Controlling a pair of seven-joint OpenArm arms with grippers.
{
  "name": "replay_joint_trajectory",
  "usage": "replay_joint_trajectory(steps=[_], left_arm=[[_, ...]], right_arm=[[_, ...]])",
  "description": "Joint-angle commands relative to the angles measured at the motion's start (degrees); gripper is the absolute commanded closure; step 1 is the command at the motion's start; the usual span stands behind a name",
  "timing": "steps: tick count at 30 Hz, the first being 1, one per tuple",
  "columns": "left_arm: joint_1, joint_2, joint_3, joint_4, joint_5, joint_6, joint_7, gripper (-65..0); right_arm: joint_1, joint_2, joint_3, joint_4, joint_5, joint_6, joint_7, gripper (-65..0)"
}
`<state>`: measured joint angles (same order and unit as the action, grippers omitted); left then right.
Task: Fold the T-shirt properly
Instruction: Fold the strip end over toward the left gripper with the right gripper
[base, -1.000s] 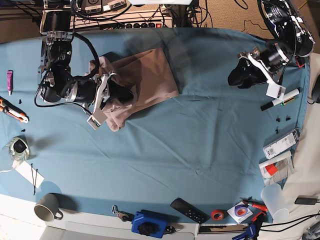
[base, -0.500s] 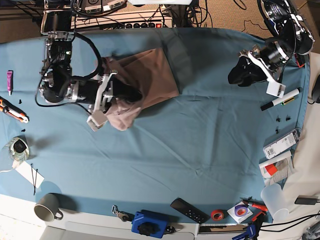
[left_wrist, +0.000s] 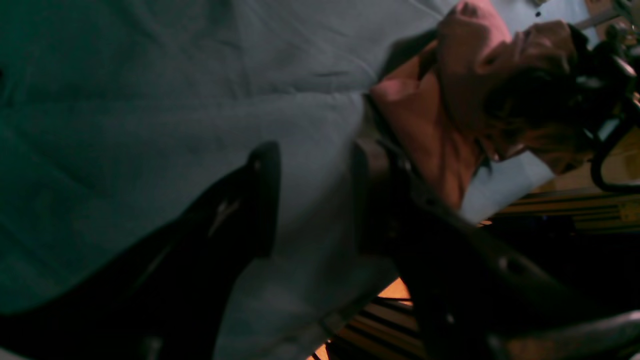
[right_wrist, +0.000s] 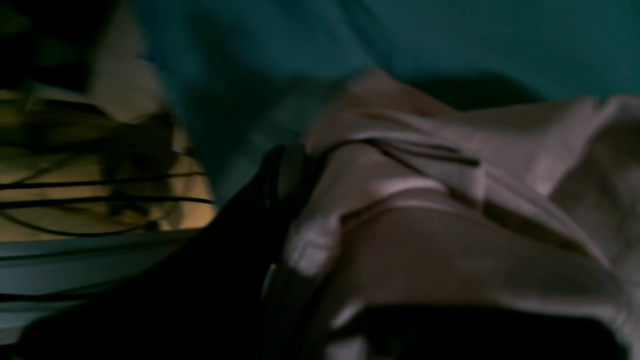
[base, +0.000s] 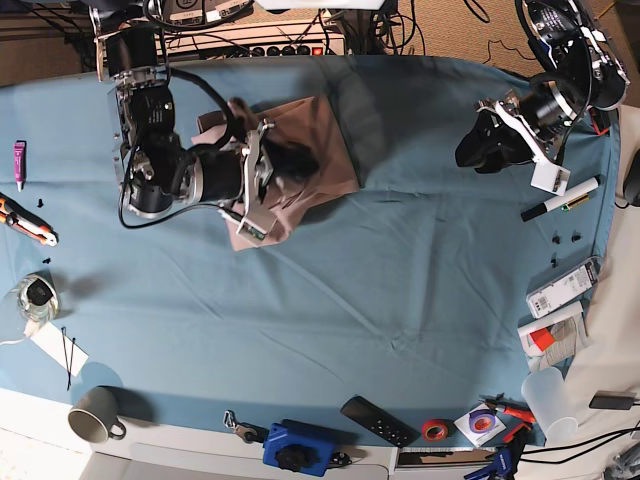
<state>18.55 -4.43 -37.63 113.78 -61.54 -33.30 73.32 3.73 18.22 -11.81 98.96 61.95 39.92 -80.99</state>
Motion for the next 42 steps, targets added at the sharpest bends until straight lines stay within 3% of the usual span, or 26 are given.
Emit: replay_joint_trajectory(steps=[1,7,12,21,27,29,32,35,40,42], left_arm=[[-0.1,-0.3,-0.2,1.0,-1.5,-0.4,-0.9,-22.7],[0.0,-0.3,-0.2,1.0,-1.5,-0.4,-0.9,-22.7],[0.0,-0.3,-0.2,1.0,-1.5,-0.4,-0.9,-22.7],[1.5,-0.3,-0.2,1.0,-1.1,-0.4,-0.9,-22.7],[1.8,-0.3,-0.2,1.0,-1.0,-0.5,-0.9,-22.7],[2.1,-0.3,-0.2,1.0,-0.5,-1.3,-0.9,-22.7],[2.8,-0.2,-0.2,1.0,0.0,-1.3,-1.0,-22.7],[3.2,-0.2,-0.2,1.0,0.0,-1.3,-1.0,-22.7],[3.3,0.0,-0.2,1.0,-0.2,-1.3,-1.4,-22.7],[3.3,0.0,-0.2,1.0,-0.2,-1.3,-1.4,-22.7]], right_arm=[[1.0,0.5,0.6,0.9,0.1,0.1,1.0,-12.6],[1.3,0.5,0.7,1.3,-0.2,0.1,1.0,-12.6],[2.9,0.5,0.7,4.7,9.2,0.1,1.0,-12.6],[5.7,0.5,0.7,5.5,8.4,0.1,1.0,-12.6],[5.6,0.9,0.7,5.5,4.4,0.1,1.0,-12.9],[5.6,1.9,0.6,5.5,5.2,0.1,1.0,-18.7],[5.6,3.5,0.6,5.5,8.0,0.1,1.0,-26.1],[5.6,4.5,0.6,5.7,11.8,0.1,1.0,-26.1],[5.7,4.6,0.7,8.0,23.0,0.1,1.0,-26.1],[5.7,4.3,0.7,9.2,23.0,0.1,1.0,-26.1]])
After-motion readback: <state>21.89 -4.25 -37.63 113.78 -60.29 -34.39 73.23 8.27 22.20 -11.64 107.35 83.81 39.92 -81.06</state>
